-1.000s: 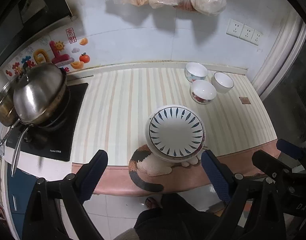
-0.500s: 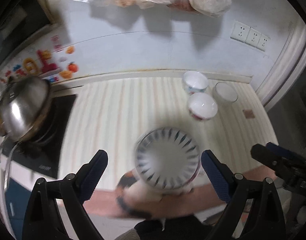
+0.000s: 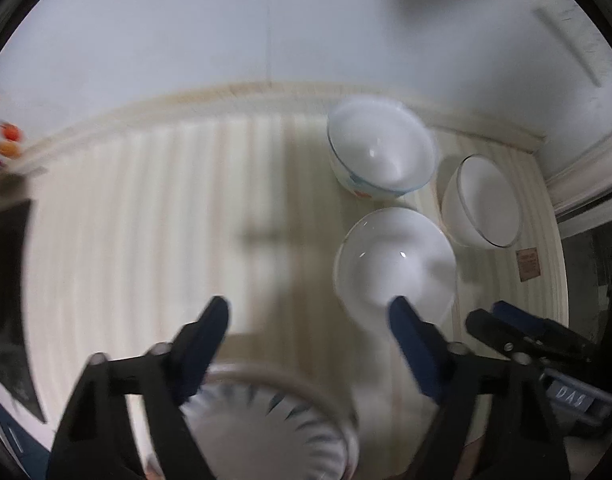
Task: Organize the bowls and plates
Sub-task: 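Move both grippers to the plain white bowl and grasp its rim, then lift the white bowl with both grippers toward the blue-dot bowl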
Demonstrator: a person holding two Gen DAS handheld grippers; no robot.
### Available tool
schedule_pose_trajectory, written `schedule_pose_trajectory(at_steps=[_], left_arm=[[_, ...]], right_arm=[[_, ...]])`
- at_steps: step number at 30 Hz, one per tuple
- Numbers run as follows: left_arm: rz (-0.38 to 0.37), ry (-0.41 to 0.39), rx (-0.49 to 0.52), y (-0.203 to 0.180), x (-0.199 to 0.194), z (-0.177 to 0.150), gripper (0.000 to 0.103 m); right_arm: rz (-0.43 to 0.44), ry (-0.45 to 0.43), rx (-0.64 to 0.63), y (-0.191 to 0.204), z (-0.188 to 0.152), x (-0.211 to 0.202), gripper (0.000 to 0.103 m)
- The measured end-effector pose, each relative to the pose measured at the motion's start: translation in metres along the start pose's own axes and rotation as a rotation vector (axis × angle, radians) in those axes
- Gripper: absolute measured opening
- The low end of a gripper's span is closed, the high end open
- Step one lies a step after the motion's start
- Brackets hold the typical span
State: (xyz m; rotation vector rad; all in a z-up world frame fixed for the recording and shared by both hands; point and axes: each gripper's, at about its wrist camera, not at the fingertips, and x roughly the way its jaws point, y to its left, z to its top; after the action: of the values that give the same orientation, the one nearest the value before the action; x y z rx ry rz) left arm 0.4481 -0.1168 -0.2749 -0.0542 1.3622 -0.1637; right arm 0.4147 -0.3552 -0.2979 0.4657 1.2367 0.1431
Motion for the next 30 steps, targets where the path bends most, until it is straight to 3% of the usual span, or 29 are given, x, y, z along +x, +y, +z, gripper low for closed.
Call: schedule_pose_trajectory(at_steps=[3,5,9,19,30], left_arm=[[-0.033,0.076,-0.012,-0.004,0.037,0.012,0.056],[-0.062,0.114,-0.018,-0.006,0.056,0.016,0.041],[-0.075,0.153,-0.015,-0.012,0.076,0.019,0.021],[-0.061,0.126,0.016,-0.035,0.053,0.0,0.019],[-0.108,0.085,0.072,-0.07,-0.007,-0.059,0.019]], right_arm=[[0.013,0.063,0.011,-0.016,0.022,0.035,0.062],[0.04,0.098,0.027,-0.025,0.032,0.056,0.055],[0.059,0.147,0.035,-0.035,0.04,0.085,0.02],[0.047,0.166,0.022,-0.032,0.037,0.09,0.016],[0.058,0.144,-0.022,-0.033,-0.007,0.015,0.016]])
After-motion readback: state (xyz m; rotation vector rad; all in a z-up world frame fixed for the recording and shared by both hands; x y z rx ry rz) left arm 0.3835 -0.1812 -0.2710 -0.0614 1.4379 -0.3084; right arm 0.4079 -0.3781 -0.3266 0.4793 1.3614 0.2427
